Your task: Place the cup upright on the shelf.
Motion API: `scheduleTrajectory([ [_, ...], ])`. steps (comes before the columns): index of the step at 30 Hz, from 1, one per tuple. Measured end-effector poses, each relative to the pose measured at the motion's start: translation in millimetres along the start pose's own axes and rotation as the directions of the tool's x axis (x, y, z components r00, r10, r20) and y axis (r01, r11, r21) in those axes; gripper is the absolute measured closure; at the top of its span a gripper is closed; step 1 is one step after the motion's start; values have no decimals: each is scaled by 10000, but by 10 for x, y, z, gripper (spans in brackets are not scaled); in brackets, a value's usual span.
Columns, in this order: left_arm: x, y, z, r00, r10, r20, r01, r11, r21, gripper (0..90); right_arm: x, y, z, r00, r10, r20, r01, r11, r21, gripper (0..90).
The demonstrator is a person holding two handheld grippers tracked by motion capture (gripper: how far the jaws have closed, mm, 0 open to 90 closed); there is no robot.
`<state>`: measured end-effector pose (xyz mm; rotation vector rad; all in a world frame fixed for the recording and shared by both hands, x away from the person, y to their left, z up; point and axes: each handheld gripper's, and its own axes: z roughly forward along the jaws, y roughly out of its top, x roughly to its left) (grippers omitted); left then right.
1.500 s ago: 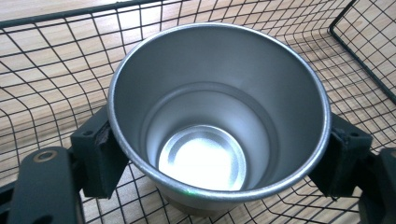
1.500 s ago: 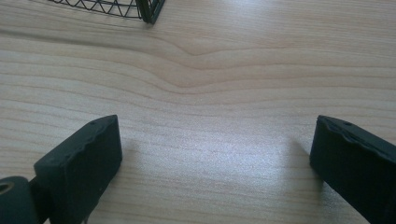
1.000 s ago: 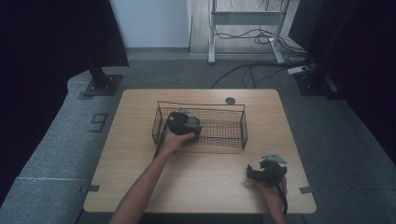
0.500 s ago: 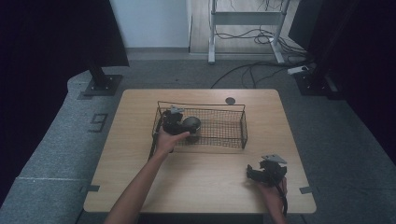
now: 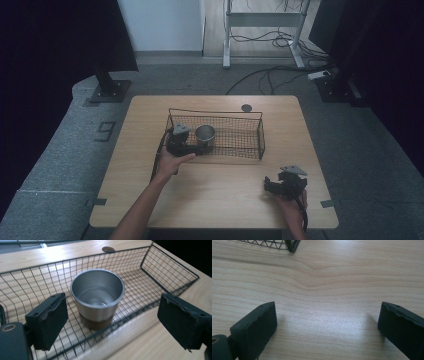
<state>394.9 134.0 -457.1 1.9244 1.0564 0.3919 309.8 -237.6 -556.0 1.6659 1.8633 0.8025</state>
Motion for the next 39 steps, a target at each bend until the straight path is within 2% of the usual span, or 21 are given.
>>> scheduleTrajectory([
  [3,-18,-106,-100,10000,-52,68,53,9999,-158,108,-1,0,0,10000,-10,0,10,10000,5,23],
  [8,-40,-294,-205,9998,11,179,-9,9999,-145,114,-1,0,0,10000,-8,-12,8,10000,6,23],
  [13,-40,-492,-323,9996,-183,229,187,9997,-163,114,-3,0,0,10000,-21,-16,21,10000,1,23],
  [19,-43,-777,-466,9985,-518,169,518,9987,2,122,-2,0,0,10000,-10,-15,10,10000,4,22],
  [23,-82,-996,-526,9989,-468,89,465,9982,386,123,-1,0,0,10000,-10,-11,10,10000,6,22],
  [27,-98,-1147,-559,9970,-761,134,755,9963,408,125,-1,0,0,10000,-10,1,10,10000,11,22],
  [31,-88,-1232,-532,9976,-685,7,684,9959,600,130,-1,0,0,10000,-11,-6,11,10000,3,22],
  [39,-47,-1301,-536,9962,-875,1,874,9946,564,140,0,0,0,10000,-11,2,11,10000,5,22],
])
